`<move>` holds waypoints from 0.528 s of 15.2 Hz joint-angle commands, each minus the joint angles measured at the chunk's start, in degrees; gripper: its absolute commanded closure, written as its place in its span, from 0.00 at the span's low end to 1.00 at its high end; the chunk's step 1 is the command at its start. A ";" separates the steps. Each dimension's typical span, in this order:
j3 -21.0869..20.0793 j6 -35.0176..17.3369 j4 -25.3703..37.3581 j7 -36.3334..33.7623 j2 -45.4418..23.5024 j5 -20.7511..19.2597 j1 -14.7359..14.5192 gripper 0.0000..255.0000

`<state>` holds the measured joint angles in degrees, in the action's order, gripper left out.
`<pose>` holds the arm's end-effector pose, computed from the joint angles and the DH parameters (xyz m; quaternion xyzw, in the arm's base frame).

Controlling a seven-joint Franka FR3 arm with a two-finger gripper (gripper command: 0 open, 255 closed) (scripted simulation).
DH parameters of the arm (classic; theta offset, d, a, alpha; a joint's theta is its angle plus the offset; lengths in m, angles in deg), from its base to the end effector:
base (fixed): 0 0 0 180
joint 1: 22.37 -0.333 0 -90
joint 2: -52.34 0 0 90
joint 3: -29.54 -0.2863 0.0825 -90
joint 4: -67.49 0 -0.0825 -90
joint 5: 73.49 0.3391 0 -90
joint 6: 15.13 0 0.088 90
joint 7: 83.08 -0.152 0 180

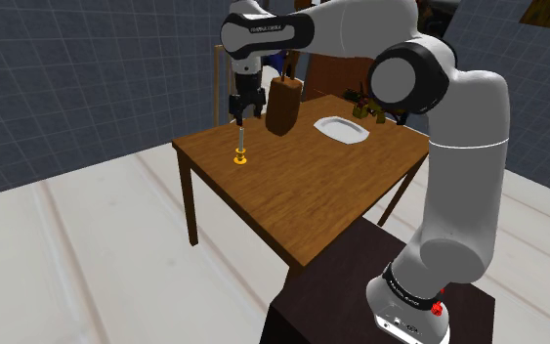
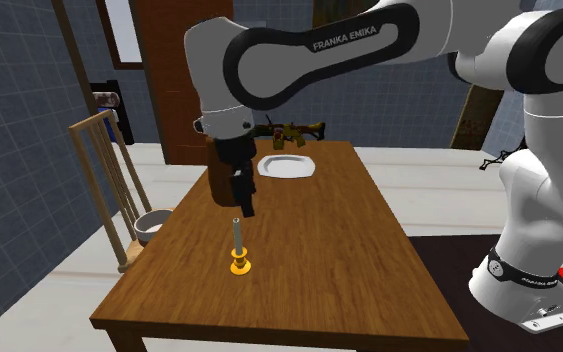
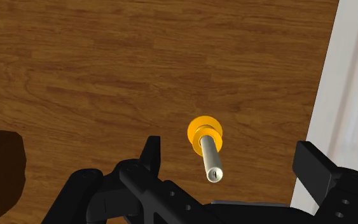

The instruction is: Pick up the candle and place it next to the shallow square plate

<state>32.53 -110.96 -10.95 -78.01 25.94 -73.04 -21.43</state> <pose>0.6121 -0.0365 0.3820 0.9968 0.0110 -0.0786 0.0017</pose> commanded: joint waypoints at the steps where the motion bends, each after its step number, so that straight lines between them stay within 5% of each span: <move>1: -0.17 2.79 9.20 0.51 -6.57 0.47 0.37 0.00; 3: -0.30 4.43 14.35 0.71 -10.15 0.68 0.57 0.00; 8: -0.30 -0.06 8.81 0.73 -9.09 0.65 0.48 0.00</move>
<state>32.22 -110.18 -1.08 -77.35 16.60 -72.38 -20.98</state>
